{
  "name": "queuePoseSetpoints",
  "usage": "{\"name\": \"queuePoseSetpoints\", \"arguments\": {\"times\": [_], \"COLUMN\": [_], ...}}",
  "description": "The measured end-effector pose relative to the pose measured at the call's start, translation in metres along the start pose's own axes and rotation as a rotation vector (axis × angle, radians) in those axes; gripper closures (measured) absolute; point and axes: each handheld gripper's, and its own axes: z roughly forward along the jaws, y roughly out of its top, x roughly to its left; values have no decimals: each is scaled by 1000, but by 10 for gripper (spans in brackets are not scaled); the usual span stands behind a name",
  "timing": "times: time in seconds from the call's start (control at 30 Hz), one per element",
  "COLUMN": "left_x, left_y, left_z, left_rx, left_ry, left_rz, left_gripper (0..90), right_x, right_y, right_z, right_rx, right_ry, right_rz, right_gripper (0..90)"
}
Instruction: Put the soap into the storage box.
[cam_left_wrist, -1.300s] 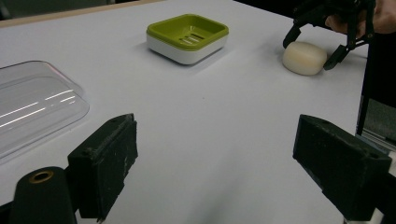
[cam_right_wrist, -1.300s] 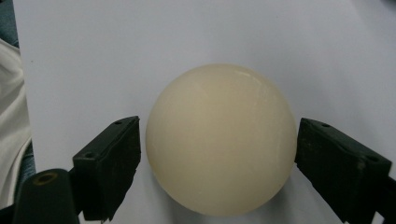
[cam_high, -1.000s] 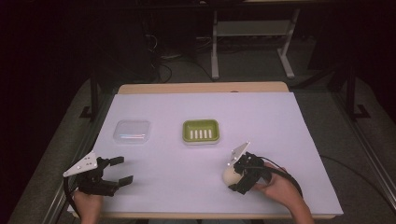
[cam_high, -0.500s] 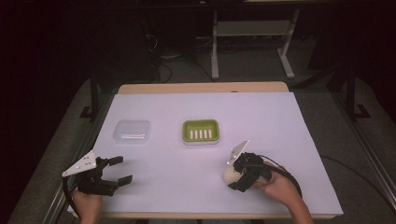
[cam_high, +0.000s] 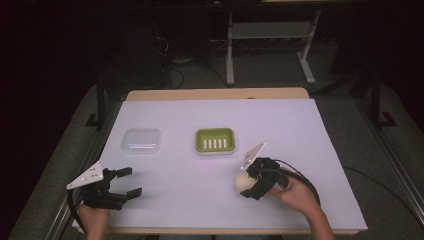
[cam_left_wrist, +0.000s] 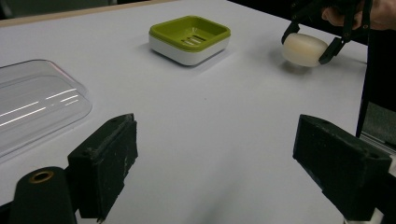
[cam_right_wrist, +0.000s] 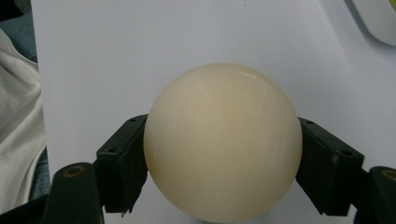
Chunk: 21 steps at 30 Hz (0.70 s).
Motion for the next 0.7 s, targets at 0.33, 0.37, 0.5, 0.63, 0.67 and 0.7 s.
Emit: {"name": "queuePoseSetpoints", "arguments": {"times": [0.33,0.37,0.5,0.63,0.67,0.7], "left_x": [1,1,2,2,2,2], "left_y": [-1,-1,-1,-1,-1,-1], "left_z": [-1,-1,-1,-1,-1,-1], "left_rx": [-4,-4,3,5,6,4], "left_ry": [7,7,9,10,11,11], "left_rz": [-7,-7,2,0,1,-4], "left_gripper": [132,131,132,131,132,132], "right_x": [-8,-8,-11,-13,-16,-17], "right_y": [9,9,13,16,18,20], "right_z": [-8,-8,-10,-11,-11,-11], "right_rx": [-23,-23,-18,-17,-26,-23], "right_ry": [16,16,17,23,29,30], "right_rz": [0,0,1,-1,-4,-3], "right_gripper": [243,243,243,243,243,243]}}
